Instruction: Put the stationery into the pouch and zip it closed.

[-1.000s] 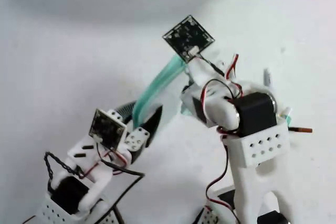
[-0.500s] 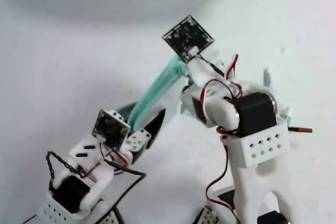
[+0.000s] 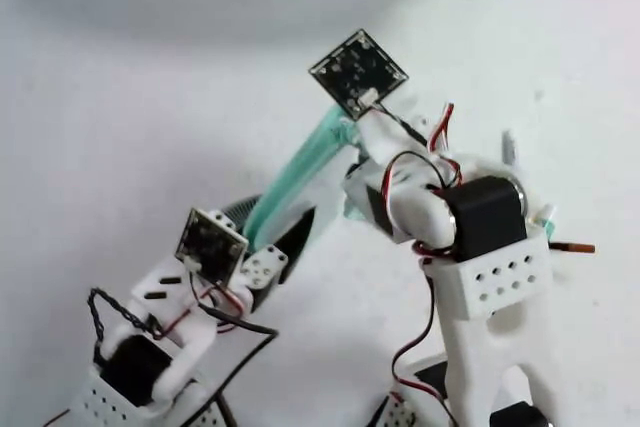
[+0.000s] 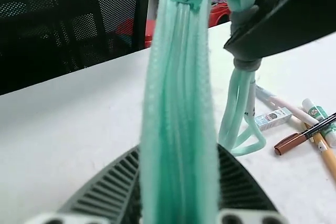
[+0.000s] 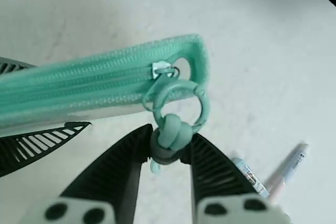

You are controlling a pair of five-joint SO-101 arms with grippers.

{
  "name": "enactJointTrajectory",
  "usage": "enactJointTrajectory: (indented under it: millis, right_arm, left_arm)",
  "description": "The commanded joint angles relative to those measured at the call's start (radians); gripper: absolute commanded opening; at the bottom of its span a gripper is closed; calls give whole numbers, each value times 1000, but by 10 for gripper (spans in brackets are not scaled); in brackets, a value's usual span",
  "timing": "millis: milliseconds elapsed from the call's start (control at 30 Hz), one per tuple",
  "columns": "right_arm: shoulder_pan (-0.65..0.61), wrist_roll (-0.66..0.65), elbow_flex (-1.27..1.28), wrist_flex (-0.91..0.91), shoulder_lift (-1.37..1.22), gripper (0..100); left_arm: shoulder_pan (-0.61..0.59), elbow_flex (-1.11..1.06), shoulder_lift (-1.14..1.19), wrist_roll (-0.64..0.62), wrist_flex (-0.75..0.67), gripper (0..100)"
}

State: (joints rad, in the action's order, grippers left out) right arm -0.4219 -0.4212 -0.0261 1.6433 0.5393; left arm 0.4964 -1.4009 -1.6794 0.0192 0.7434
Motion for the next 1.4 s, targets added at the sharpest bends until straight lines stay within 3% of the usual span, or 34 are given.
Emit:
enactJointTrajectory:
  millis: [0,167,467,600,700,733,833,1000,1367]
  right_arm:
    - [10,-9,-9,5,15,19]
    - [10,-9,-9,-2,15,19]
    - [13,-9,-9,-2,13,19]
    - [18,-9,0,-44,5,19]
    - [8,-9,3,-56,5,19]
    - [4,-9,2,-51,10,19]
    - [-67,-17,-15,-4,36,19]
    - [-292,-52,-14,77,120,19]
    - [-532,-60,207,76,165,19]
  left_arm:
    - [-10,9,-4,12,-17,180]
    - [-87,14,-2,11,-21,195]
    - [-84,11,-2,11,-12,194]
    - [51,15,-8,14,46,135]
    - [153,-3,-4,126,35,11]
    - [157,-20,-4,160,17,26]
    - [140,-57,-4,149,-32,23]
    - [42,-38,-4,114,-37,23]
    - [19,-8,-4,115,-8,22]
